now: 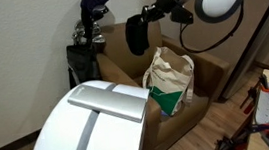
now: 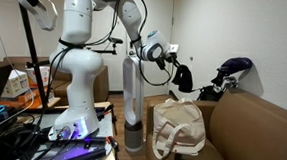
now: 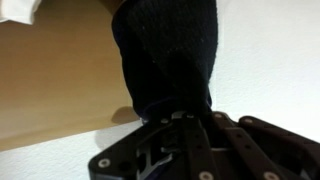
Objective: Put the black cloth inside the laundry basket then put the remote on the arm of the couch
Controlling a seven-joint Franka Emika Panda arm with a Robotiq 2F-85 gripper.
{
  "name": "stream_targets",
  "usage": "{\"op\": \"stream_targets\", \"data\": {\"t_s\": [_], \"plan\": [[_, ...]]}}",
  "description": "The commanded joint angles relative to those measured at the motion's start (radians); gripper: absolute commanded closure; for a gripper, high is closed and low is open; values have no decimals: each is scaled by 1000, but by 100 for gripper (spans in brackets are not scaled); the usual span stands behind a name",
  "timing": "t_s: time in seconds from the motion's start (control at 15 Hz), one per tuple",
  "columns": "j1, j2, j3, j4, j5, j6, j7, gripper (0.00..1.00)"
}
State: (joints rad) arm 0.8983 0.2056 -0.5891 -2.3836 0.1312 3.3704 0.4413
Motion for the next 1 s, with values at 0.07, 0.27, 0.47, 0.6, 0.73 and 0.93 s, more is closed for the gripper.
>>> {"op": "stream_targets", "data": {"t_s": [0.07, 0.27, 0.47, 0.6, 0.73, 0.93], "plan": [[162, -4, -246, -94, 132, 123, -85, 93], [281, -11, -395, -128, 226, 88, -139, 93], [376, -34, -480, -215, 270, 66, -164, 93], [449, -24, -543, -257, 314, 68, -164, 93], [516, -35, -604, -300, 344, 48, -170, 93], [604, -59, -686, -345, 355, 16, -164, 93]]}}
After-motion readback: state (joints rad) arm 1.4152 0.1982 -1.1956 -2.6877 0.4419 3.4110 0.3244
